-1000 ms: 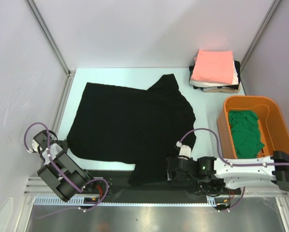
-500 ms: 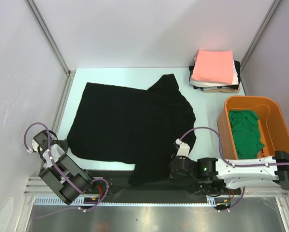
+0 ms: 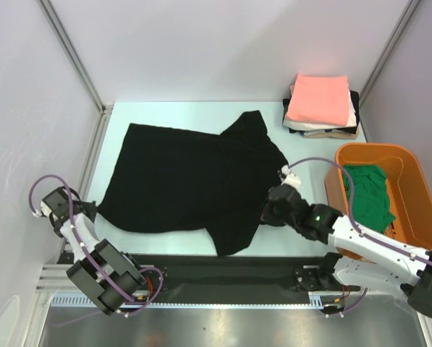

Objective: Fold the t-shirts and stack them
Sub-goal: Fold the tshirt

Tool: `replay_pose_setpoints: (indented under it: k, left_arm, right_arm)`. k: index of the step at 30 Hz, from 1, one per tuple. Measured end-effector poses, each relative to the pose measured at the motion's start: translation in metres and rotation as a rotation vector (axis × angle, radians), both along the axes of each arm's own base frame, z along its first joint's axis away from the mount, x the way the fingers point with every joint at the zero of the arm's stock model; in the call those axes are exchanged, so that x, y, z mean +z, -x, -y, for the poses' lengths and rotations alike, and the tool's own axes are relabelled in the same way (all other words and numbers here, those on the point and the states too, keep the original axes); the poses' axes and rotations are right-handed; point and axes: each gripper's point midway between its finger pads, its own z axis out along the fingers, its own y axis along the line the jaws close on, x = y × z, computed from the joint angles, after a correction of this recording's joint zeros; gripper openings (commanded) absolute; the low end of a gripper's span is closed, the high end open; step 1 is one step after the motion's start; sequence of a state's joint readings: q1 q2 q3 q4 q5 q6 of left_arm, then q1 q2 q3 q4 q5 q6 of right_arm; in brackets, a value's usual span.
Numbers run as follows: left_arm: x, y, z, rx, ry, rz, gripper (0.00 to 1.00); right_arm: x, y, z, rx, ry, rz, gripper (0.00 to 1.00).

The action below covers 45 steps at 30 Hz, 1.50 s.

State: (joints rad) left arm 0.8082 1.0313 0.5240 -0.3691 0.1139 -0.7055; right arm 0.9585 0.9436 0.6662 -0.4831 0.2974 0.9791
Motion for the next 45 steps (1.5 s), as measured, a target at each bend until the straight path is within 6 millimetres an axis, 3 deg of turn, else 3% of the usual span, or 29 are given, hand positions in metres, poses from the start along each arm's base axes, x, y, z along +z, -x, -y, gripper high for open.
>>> replay_pose_setpoints:
  k: [9,25,37,39,40,41,43,44,45]
  left_arm:
    - [0.023,-0.035,0.008,-0.141,-0.032,-0.017,0.0]
    - [0.059,-0.125,0.02,-0.336,-0.127,-0.086,0.0]
    - [0.044,-0.191,0.035,-0.492,-0.152,-0.216,0.0]
    - [0.046,-0.205,0.036,-0.515,-0.16,-0.227,0.01]
    - [0.047,-0.214,0.039,-0.54,-0.166,-0.235,0.06]
    - [0.05,-0.223,0.04,-0.559,-0.171,-0.244,0.25]
    - [0.055,-0.246,0.041,-0.605,-0.194,-0.237,0.51]
    - [0.056,-0.254,0.042,-0.625,-0.203,-0.231,0.9]
    - [0.056,-0.256,0.044,-0.646,-0.209,-0.23,1.0]
  right_arm:
    - [0.015,-0.057,0.022,-0.027,0.064,0.014,0.0]
    - [0.023,-0.126,0.055,-0.066,0.093,0.005,0.0]
    - [-0.011,-0.16,0.077,-0.116,0.108,-0.078,0.0]
    - [-0.02,-0.174,0.077,-0.118,0.114,-0.095,0.13]
    - [-0.025,-0.183,0.078,-0.119,0.116,-0.107,0.45]
    - [-0.028,-0.19,0.079,-0.118,0.118,-0.116,0.6]
    - [-0.034,-0.212,0.082,-0.114,0.126,-0.128,0.76]
    - [-0.035,-0.223,0.085,-0.113,0.134,-0.133,0.79]
    - [-0.033,-0.234,0.088,-0.117,0.139,-0.123,0.82]
